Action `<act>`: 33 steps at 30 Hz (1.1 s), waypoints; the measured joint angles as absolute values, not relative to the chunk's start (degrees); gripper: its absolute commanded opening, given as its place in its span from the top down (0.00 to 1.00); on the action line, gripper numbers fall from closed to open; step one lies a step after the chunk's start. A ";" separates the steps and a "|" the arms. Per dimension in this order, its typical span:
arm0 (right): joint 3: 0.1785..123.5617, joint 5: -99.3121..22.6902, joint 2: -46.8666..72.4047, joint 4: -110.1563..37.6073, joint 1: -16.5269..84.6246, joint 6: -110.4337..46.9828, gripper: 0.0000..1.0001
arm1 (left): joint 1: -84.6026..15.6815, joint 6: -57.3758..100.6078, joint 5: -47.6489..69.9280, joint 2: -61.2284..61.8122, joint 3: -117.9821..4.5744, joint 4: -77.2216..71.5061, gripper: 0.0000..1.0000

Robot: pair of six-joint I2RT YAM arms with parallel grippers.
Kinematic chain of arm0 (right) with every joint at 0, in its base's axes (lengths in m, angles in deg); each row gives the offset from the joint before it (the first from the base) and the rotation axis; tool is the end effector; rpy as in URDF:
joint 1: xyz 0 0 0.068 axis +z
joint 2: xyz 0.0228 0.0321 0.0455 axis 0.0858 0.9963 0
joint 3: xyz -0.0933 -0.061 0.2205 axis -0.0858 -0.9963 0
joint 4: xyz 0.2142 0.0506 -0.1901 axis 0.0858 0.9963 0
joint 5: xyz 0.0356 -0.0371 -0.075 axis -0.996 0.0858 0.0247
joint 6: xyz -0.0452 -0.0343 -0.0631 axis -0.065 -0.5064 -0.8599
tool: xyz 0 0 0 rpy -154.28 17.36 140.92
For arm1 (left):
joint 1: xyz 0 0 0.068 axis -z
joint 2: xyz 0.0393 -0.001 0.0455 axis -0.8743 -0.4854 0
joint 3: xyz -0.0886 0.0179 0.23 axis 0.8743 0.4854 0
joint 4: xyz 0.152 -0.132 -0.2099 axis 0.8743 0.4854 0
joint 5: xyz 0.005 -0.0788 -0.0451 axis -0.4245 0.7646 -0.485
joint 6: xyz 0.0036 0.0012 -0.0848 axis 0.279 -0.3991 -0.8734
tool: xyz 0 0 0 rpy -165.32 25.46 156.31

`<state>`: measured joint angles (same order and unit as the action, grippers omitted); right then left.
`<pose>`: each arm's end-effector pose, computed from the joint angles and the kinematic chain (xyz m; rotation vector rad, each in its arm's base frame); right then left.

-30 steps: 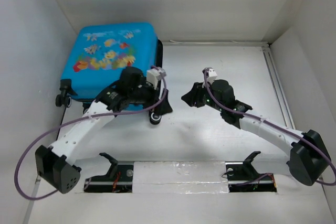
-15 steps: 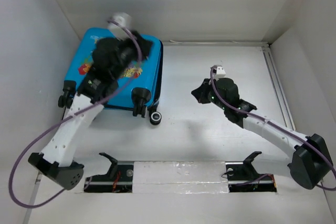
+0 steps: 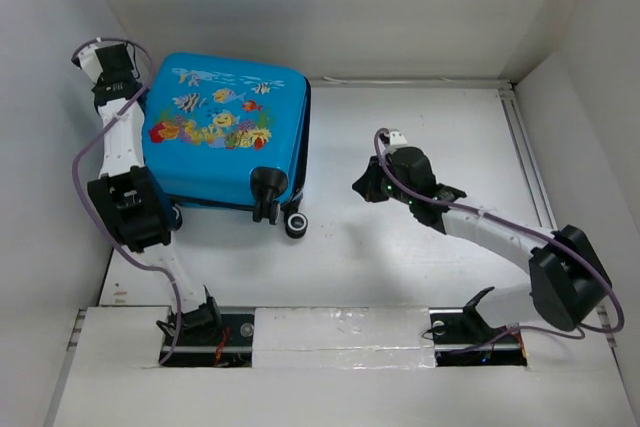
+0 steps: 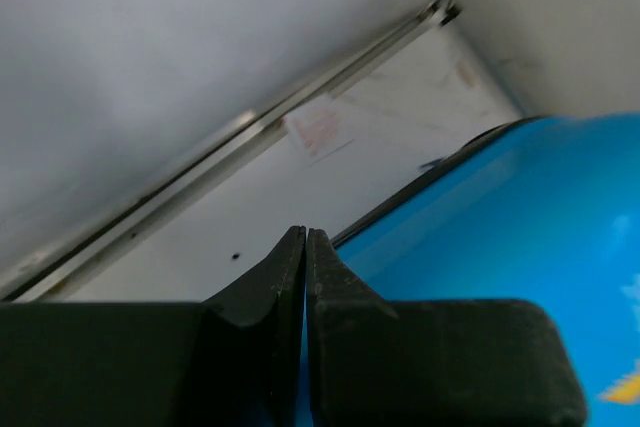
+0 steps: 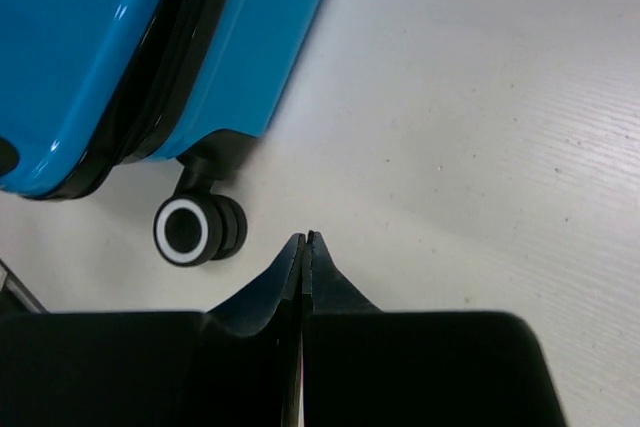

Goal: Pack the luggage

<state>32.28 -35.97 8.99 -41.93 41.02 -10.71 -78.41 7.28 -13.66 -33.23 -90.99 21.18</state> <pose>0.2933 0.2224 0.1876 -0.2137 2.1088 0.7815 0.4782 0.1726 0.3259 -0.9013 1.7665 0.1922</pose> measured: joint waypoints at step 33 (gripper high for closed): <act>58.57 -37.68 34.47 -38.76 19.95 -16.83 0.76 | -58.96 -13.33 1.08 7.21 -19.91 -1.25 1.00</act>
<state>58.57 -37.68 34.47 -38.76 19.95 -16.83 -58.96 -13.33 1.08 7.21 -19.91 -1.25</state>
